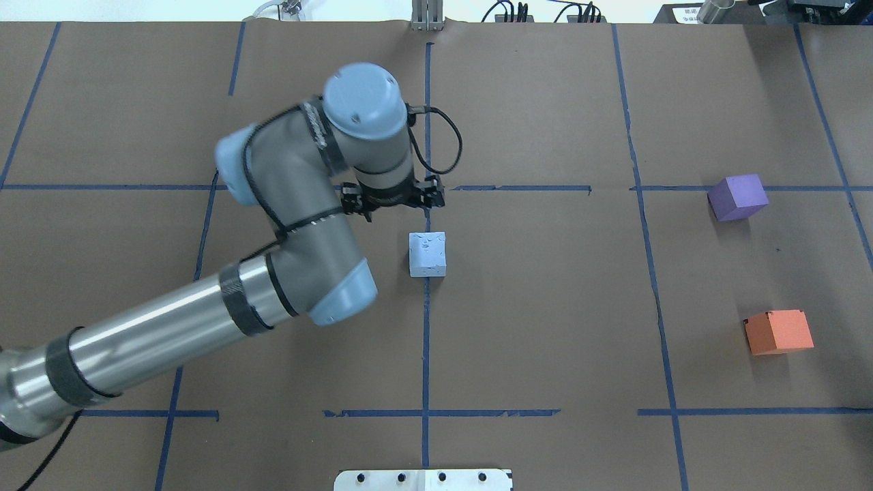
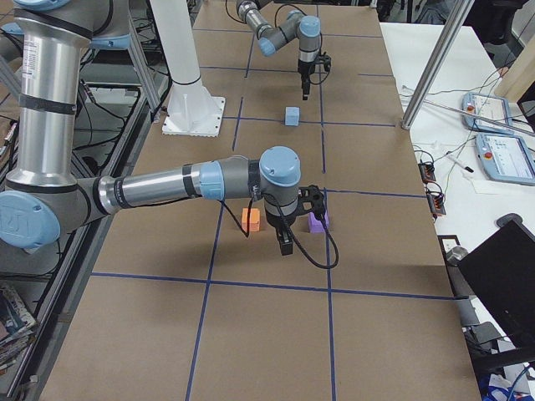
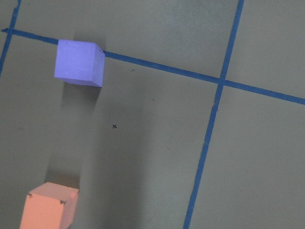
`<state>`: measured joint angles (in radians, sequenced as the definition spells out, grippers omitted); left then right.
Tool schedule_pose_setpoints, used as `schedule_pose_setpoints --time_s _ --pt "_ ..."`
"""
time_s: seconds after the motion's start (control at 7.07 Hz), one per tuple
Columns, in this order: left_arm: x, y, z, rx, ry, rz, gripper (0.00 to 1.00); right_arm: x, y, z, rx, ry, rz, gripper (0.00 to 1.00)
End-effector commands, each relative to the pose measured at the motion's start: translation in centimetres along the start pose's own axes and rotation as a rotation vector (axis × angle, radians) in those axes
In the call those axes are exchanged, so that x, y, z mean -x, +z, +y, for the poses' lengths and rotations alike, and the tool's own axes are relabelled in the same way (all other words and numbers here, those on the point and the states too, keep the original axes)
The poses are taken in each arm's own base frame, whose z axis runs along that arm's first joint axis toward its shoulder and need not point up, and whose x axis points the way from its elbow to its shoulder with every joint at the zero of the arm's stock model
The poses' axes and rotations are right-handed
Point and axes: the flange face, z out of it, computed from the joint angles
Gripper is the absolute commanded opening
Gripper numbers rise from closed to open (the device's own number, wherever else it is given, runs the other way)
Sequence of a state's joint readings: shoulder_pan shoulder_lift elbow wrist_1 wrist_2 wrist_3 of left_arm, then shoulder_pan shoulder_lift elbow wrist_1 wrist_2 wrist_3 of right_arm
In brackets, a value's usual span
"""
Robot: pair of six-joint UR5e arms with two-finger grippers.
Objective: Place blue block between orange and purple blocks
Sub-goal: 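Carry the light blue cube with the left gripper to the table center and release, then raise the left gripper away while the right gripper moves toward the light blue cube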
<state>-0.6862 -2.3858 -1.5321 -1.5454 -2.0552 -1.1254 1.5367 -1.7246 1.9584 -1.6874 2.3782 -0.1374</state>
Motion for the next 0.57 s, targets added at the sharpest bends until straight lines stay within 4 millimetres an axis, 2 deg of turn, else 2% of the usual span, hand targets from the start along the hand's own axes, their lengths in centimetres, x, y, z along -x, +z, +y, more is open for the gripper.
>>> schedule_pose_setpoints --time_s 0.0,0.14,0.28,0.42 --pt "14.1 -4.6 -1.8 0.004 0.13 -0.055 1.0 4.7 -0.3 -4.6 -0.017 0.046 -0.051 1.0" --pt "20.0 -6.2 -3.2 -0.013 0.179 -0.094 1.0 8.9 0.5 -7.5 -0.004 0.056 -0.063 1.0" --pt "26.2 -7.0 -3.1 -0.014 0.223 -0.131 1.0 15.2 1.3 -11.2 0.006 0.076 -0.085 1.0" --pt "31.5 -6.9 -2.2 -0.01 0.206 -0.152 1.0 22.1 2.9 -13.8 0.033 0.101 -0.106 1.0"
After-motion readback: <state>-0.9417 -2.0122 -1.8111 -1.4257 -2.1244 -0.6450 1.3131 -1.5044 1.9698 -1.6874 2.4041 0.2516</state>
